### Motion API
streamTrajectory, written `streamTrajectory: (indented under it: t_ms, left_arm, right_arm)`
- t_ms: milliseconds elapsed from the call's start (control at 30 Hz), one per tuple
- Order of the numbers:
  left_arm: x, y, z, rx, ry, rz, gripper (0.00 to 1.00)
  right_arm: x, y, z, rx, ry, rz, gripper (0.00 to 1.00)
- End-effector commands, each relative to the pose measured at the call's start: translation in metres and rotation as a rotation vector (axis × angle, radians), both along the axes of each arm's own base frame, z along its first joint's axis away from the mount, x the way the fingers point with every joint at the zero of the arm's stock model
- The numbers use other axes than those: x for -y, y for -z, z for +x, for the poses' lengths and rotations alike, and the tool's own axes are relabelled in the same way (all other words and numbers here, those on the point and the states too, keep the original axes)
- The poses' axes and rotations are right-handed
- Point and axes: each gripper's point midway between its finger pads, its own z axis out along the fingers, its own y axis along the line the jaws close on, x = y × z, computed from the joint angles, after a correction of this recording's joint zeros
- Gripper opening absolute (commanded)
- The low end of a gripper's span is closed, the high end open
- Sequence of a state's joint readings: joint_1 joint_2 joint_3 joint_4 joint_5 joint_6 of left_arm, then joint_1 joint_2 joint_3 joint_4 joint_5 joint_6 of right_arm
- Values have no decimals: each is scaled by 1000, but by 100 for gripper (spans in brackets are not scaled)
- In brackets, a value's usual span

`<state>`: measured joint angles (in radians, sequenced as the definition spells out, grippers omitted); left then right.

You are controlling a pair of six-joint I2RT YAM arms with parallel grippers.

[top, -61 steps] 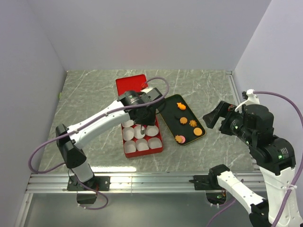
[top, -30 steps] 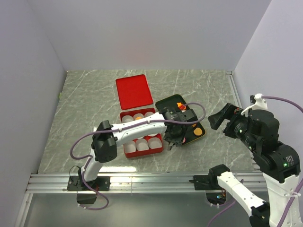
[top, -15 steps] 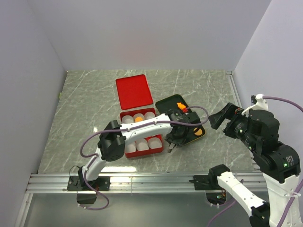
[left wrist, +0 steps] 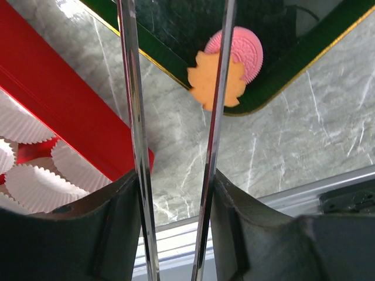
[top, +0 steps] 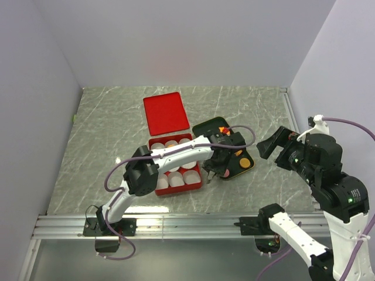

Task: Pack the cookies

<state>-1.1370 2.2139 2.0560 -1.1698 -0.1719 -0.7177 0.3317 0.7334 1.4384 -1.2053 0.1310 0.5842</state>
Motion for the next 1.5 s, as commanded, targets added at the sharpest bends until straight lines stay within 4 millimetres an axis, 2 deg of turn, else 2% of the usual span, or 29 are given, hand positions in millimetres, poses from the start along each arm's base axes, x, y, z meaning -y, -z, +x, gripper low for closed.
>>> streamTrajectory:
  t_ms: [0,233,433,600,800,900,1000,1100,1167,1200,1267,1300,1367,1400,1467]
  left_arm:
    - [7,-9,7,25,10,-34,49]
    - [22,-9,6,3,35,-77,47]
    - [26,-10,9,3,37,-88,45]
    - [18,-10,13,13,12,-81,35]
    - [-5,-32,15,40,-30,-78,32]
    - [-21,-55,16,67,-56,-92,32]
    - [-47,-82,17,108,-99,-83,31]
    - [-82,-114,16,152,-159,-104,32]
    - [-102,-124,15,171,-204,-98,33]
    - [-120,-131,13,181,-232,-105,33]
    - [-141,-134,10,186,-279,-100,34]
    - [-160,-136,6,189,-307,-101,34]
    - [-178,-136,2,187,-353,-110,35]
    - [-196,-134,-3,187,-381,-115,35]
    - [-211,-131,-7,181,-414,-122,35]
  right_arm:
    - [-1,-5,9,22,-2,-14,100]
    - [-4,-5,11,23,-9,-8,100]
    - [-4,-5,9,24,-7,0,100]
    - [-2,-4,5,22,-3,7,100]
    - [-5,-5,5,23,-9,22,100]
    - [-8,-6,7,27,-19,31,100]
    - [-11,-8,12,27,-28,35,100]
    - [-16,-8,16,22,-41,39,100]
    - [-20,-9,20,21,-57,48,100]
    - [-22,-7,22,17,-62,46,100]
    - [-26,-6,26,9,-76,51,100]
    - [-27,-6,27,8,-78,53,100]
    - [-31,-4,31,2,-88,58,100]
    - [-33,-4,31,0,-97,65,100]
    - [-37,-3,35,-8,-107,69,100]
